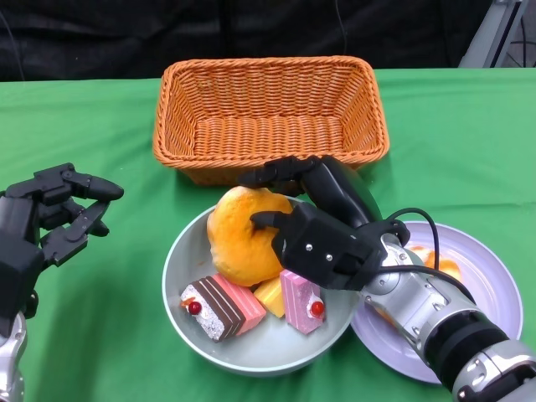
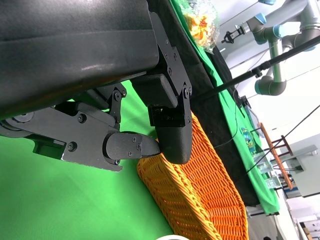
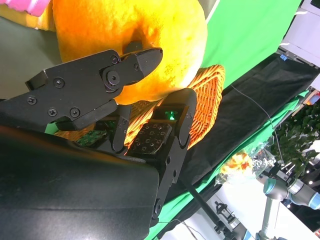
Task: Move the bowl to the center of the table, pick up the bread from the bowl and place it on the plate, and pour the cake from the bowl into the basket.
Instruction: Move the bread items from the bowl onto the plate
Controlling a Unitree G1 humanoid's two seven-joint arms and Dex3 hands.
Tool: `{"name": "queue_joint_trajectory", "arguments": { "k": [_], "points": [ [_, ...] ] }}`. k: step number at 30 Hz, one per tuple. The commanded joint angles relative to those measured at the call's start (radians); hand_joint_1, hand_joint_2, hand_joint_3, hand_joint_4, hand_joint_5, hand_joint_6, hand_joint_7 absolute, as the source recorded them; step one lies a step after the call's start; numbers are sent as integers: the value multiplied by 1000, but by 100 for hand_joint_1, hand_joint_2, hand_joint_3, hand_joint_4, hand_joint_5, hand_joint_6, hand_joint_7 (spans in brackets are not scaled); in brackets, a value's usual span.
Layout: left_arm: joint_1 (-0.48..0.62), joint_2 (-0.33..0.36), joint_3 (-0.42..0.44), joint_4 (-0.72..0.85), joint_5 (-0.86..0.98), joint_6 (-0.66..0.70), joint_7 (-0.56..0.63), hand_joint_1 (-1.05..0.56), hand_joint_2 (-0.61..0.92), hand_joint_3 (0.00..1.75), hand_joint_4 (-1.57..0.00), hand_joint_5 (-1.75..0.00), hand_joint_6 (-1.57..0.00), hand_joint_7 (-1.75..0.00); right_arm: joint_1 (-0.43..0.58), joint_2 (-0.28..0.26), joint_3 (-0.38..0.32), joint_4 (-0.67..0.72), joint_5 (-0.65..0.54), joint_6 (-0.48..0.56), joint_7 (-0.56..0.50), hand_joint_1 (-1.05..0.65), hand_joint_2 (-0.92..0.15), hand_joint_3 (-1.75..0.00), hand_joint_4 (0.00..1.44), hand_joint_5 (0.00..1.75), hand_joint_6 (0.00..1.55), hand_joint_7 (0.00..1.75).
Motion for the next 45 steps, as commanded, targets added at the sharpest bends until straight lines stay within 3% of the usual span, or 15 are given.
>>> {"name": "queue_joint_trajectory", "arguments": {
  "k": [1,7,16,34,41,45],
  "points": [
    [3,15,-3,9,14,-11,12,-18,92,28,-81,-136,-91,-82,12,-4,-10,-14,6,-20,-14,-16,-85,0,77,83,110,3],
    [4,17,-2,10,17,-13,10,-19,92,29,-81,-138,-91,-82,15,2,-29,-17,19,-51,-21,-15,-84,0,67,106,110,5],
    [5,19,-3,12,20,-14,10,-19,92,30,-79,-138,-90,-83,16,3,-51,-34,37,-82,-17,-19,-86,0,65,110,111,6],
    [7,18,-2,17,14,-28,0,-19,92,28,-80,-136,-90,-82,7,5,-89,-34,70,-59,6,-19,-87,0,65,111,112,4],
    [6,15,-1,16,10,-23,-4,-21,92,28,-80,-136,-90,-83,10,-11,-69,-48,46,-67,21,-20,-87,0,61,110,107,1],
    [7,15,-3,14,16,-24,3,-20,92,28,-80,-136,-90,-83,24,-22,-53,-75,34,-91,37,-22,-86,0,61,98,101,0]
  ]
}}
